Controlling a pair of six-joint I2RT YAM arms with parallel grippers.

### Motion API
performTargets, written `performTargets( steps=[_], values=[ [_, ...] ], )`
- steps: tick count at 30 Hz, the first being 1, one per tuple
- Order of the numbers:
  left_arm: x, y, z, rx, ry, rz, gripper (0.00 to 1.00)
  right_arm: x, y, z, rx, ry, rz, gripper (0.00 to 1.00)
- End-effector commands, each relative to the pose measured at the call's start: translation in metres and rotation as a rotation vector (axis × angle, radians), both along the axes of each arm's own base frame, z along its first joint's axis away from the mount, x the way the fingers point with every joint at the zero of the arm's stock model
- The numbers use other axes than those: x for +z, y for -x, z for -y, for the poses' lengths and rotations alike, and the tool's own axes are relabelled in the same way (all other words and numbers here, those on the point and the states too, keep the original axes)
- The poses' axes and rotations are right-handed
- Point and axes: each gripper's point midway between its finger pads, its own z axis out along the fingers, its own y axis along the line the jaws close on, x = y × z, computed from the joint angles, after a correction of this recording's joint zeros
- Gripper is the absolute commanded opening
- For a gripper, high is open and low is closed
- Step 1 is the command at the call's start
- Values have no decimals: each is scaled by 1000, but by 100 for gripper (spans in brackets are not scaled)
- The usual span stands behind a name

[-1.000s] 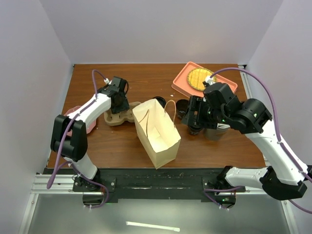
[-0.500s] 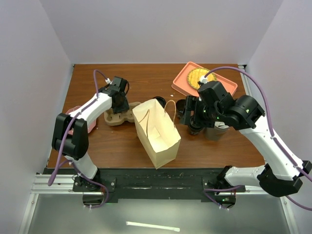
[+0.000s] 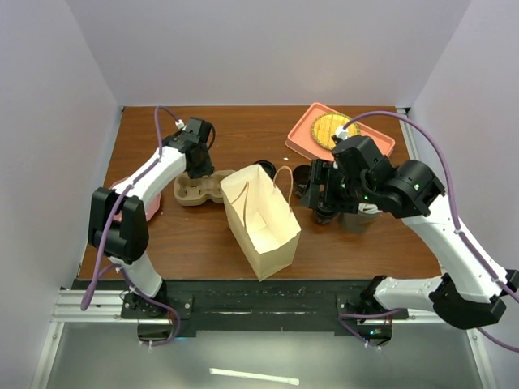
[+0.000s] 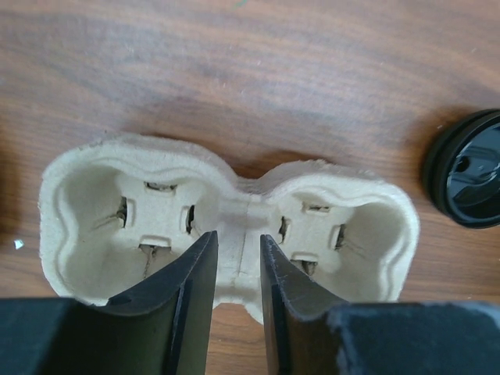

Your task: Pack the takeout coffee

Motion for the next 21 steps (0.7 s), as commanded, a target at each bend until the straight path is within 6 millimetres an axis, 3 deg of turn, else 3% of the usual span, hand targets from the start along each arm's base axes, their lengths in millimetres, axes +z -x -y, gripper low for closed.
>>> performTargets(
  steps=[1, 5, 21],
  values=[
    [15, -6, 0, -15, -13, 32, 36, 4, 15, 11, -18, -24, -17, 73],
    [4, -2, 10, -76, 17, 6, 42, 1, 18, 14, -25, -30, -20, 73],
    [-25, 8, 6, -125, -44, -77, 52, 3, 18, 14, -25, -39, -11, 73]
  ],
)
